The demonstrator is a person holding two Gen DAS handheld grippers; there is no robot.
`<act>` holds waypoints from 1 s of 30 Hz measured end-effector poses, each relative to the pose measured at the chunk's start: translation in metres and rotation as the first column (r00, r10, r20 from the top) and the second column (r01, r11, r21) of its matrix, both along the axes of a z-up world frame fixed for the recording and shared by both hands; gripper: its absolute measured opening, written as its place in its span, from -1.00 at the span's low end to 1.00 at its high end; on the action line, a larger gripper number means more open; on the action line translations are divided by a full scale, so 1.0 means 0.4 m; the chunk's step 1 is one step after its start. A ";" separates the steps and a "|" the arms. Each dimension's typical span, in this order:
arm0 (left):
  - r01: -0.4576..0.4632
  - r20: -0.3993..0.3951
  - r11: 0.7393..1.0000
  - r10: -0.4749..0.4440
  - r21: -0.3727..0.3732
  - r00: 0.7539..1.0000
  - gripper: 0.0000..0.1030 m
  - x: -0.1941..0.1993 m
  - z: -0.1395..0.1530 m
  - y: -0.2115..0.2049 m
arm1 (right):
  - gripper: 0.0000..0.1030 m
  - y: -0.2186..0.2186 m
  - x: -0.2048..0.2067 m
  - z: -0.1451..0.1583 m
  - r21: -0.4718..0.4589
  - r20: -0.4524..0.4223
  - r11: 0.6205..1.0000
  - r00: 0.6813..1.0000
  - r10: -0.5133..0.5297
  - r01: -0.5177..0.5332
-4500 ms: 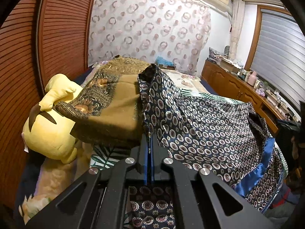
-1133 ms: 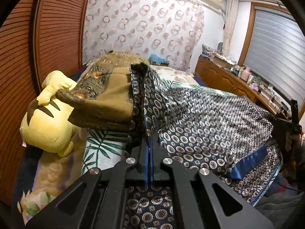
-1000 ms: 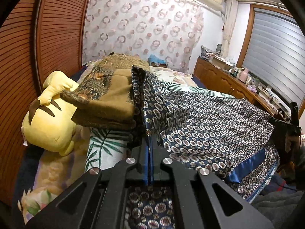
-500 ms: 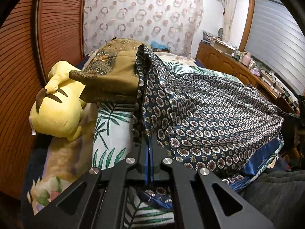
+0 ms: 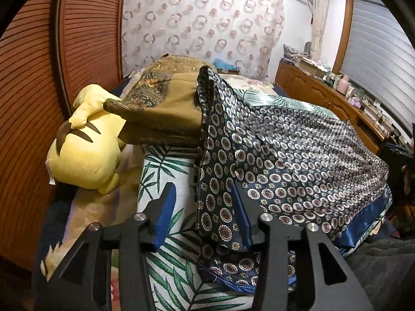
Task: Fold small clothes
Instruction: 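Open both grippers and press the folded shirt flat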
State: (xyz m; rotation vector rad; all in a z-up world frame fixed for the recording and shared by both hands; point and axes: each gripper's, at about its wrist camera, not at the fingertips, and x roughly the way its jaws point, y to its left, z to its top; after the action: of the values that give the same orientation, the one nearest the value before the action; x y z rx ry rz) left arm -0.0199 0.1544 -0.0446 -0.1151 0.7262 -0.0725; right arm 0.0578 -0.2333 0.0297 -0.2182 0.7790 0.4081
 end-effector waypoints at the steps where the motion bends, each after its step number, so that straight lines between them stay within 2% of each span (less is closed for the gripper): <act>1: 0.003 -0.009 1.000 -0.003 0.006 1.000 -0.05 0.005 -0.007 -0.003 | 0.14 0.019 0.005 -0.009 -0.003 -0.002 1.000 1.000 0.012 -0.012; 3: 0.006 -0.027 1.000 -0.005 0.011 1.000 -0.01 0.011 -0.022 -0.007 | 0.14 0.054 0.019 -0.035 -0.004 -0.018 0.999 0.999 0.034 -0.034; 5: 0.007 -0.041 1.000 -0.006 0.016 0.999 0.22 0.014 -0.035 -0.011 | 0.14 0.088 0.037 -0.066 -0.007 -0.036 0.998 0.998 0.055 -0.055; 7: 0.011 -0.056 1.000 -0.010 0.015 0.998 0.28 0.017 -0.049 -0.014 | 0.14 0.120 0.051 -0.093 -0.006 -0.058 0.997 0.995 0.078 -0.079; 19: -0.006 -0.084 1.000 0.009 0.031 0.996 0.29 0.025 -0.075 -0.017 | 0.14 0.196 0.131 -0.223 -0.032 -0.151 0.990 0.979 0.134 -0.140; 22: -0.010 -0.083 0.999 0.012 0.032 0.996 0.29 0.026 -0.077 -0.015 | 0.21 0.206 0.127 -0.242 -0.045 -0.125 0.987 0.981 0.147 -0.153; 30: -0.025 -0.082 0.999 0.027 0.025 0.996 0.29 0.022 -0.084 -0.012 | 0.40 0.211 0.120 -0.254 -0.037 -0.121 0.985 0.979 0.164 -0.170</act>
State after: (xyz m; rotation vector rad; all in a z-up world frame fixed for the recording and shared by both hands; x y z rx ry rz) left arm -0.0112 0.1495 -0.0782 -0.1051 0.8070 -0.0339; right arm 0.1056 -0.1489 -0.0717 -0.3074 0.8900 0.5657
